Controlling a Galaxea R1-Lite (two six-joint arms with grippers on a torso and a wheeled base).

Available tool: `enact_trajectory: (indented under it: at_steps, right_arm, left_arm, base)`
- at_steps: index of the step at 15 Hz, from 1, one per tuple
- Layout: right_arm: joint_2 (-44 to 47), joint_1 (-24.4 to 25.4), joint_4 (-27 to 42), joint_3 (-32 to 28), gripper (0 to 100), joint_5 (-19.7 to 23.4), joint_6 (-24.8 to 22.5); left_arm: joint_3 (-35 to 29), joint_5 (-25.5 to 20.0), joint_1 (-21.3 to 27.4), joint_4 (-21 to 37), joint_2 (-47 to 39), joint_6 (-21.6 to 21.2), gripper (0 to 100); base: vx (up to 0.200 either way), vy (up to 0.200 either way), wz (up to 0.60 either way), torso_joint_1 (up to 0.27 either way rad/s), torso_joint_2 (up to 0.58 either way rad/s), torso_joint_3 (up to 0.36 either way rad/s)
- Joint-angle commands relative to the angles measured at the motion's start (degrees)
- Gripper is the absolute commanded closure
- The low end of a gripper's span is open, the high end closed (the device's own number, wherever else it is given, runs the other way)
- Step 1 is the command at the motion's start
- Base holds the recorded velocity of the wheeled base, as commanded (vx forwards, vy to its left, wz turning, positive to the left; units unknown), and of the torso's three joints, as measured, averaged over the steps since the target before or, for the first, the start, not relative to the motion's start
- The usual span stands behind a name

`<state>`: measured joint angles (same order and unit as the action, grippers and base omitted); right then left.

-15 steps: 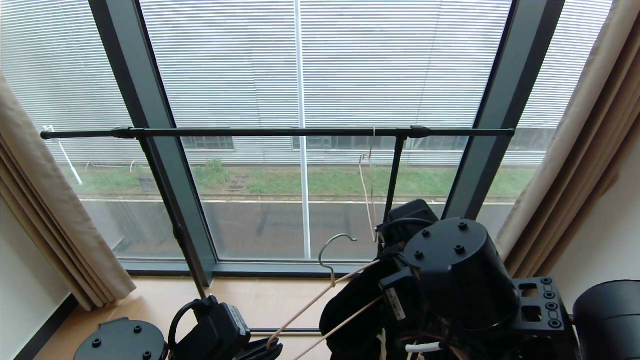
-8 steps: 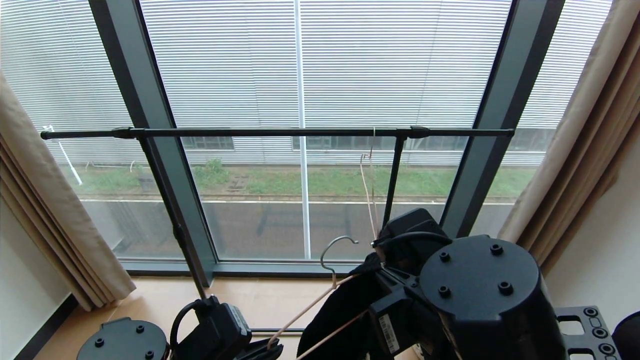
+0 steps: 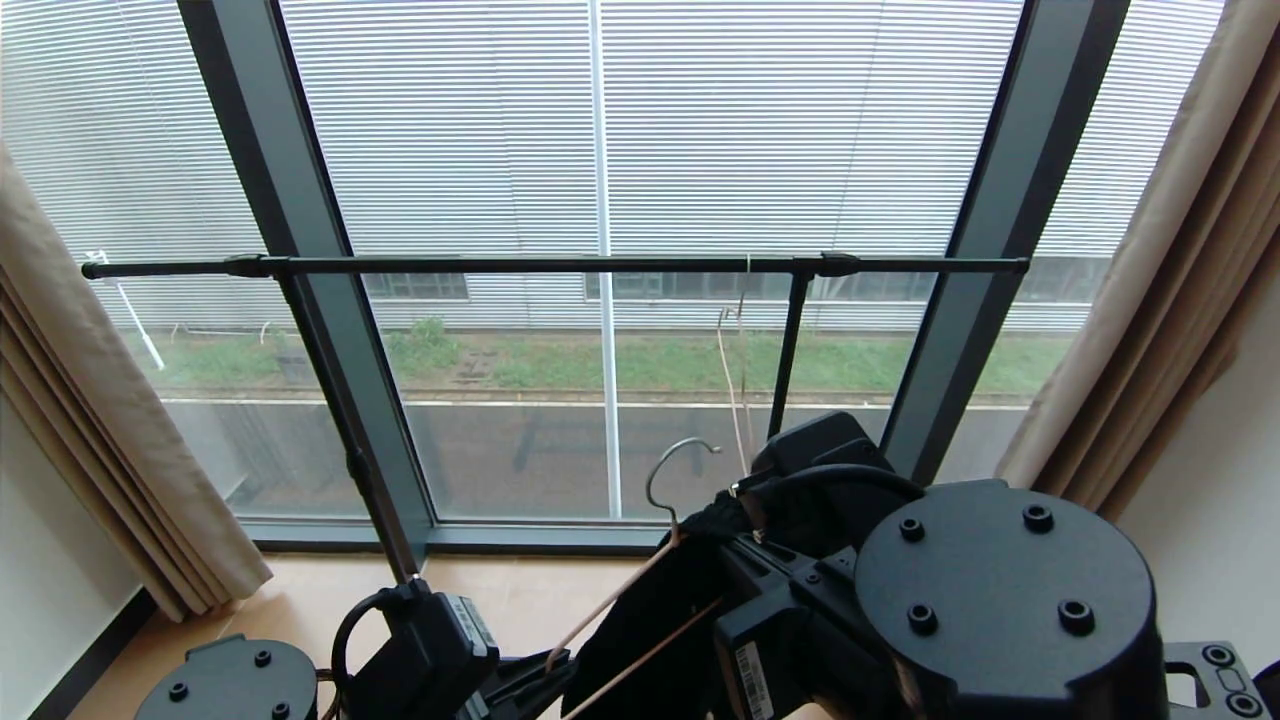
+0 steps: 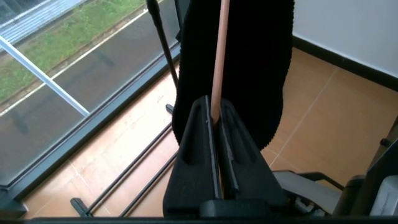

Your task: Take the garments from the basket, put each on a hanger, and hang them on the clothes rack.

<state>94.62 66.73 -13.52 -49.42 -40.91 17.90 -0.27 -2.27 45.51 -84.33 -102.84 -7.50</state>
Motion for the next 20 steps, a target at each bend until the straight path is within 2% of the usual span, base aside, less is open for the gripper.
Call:
enact_trajectory:
  at_steps: [1,5,11,12,20]
  right_arm:
    - [0.0,0.1,0.0,0.0,100,0.0,0.0]
    - [0.0,0.1,-0.1,0.0,100,0.0,0.0]
    - [-0.1,0.1,-2.2,0.6,100,-0.1,0.0]
    - [-0.1,0.1,-2.3,0.7,0,-0.1,-0.1]
    - [-1.7,-0.4,-1.6,2.2,0,-0.2,-0.7]
  left_arm:
    - [0.3,0.0,0.0,-2.3,-1.7,0.1,100]
    - [0.3,0.0,0.2,-4.8,-1.7,0.8,100]
    - [0.3,0.0,0.2,-5.0,-1.7,0.8,100]
    - [0.3,0.0,0.2,-5.0,-1.7,0.8,100]
    - [0.3,0.1,0.2,-5.0,-1.3,0.8,100]
  base:
    - [0.0,0.0,0.0,0.0,0.0,0.0]
    - [0.0,0.0,0.0,0.0,0.0,0.0]
    - [0.0,0.0,0.0,0.0,0.0,0.0]
    - [0.0,0.0,0.0,0.0,0.0,0.0]
    - [0.0,0.0,0.0,0.0,0.0,0.0]
